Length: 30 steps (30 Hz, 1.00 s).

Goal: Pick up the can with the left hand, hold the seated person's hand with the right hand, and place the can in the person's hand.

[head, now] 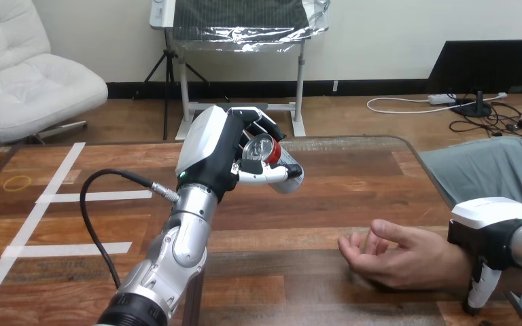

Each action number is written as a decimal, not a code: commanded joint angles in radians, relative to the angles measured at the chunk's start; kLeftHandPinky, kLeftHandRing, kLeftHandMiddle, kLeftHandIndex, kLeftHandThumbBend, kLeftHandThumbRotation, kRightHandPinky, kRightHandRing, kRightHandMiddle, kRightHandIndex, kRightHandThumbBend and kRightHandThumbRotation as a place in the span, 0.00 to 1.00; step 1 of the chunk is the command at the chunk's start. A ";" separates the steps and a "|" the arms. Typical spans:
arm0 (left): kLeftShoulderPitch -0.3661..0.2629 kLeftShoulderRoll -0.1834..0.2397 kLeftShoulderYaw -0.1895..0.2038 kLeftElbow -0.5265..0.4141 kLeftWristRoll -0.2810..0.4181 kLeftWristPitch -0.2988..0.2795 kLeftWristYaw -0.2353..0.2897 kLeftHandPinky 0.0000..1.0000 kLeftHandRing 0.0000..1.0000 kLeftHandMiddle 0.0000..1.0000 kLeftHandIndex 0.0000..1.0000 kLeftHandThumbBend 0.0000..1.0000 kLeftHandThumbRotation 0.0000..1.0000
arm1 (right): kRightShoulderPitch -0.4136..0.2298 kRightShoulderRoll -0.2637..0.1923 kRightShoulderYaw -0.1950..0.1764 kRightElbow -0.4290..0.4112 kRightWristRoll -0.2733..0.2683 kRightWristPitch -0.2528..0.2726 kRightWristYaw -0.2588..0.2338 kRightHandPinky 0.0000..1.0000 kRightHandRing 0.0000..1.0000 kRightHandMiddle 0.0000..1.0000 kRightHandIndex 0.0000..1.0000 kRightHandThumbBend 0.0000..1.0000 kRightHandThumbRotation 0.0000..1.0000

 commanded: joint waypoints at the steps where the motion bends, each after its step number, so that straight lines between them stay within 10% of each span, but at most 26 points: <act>1: -0.103 0.005 -0.007 -0.015 0.006 -0.001 0.011 0.33 0.37 0.44 0.48 0.63 0.00 | -0.014 -0.003 -0.041 -0.024 0.022 -0.003 -0.030 0.15 0.25 0.36 0.36 0.68 0.00; 30: -0.132 -0.009 -0.015 0.004 0.009 0.005 0.000 0.34 0.39 0.45 0.49 0.63 0.00 | -0.083 -0.027 -0.060 -0.012 0.038 -0.044 -0.058 0.26 0.37 0.47 0.48 0.72 0.00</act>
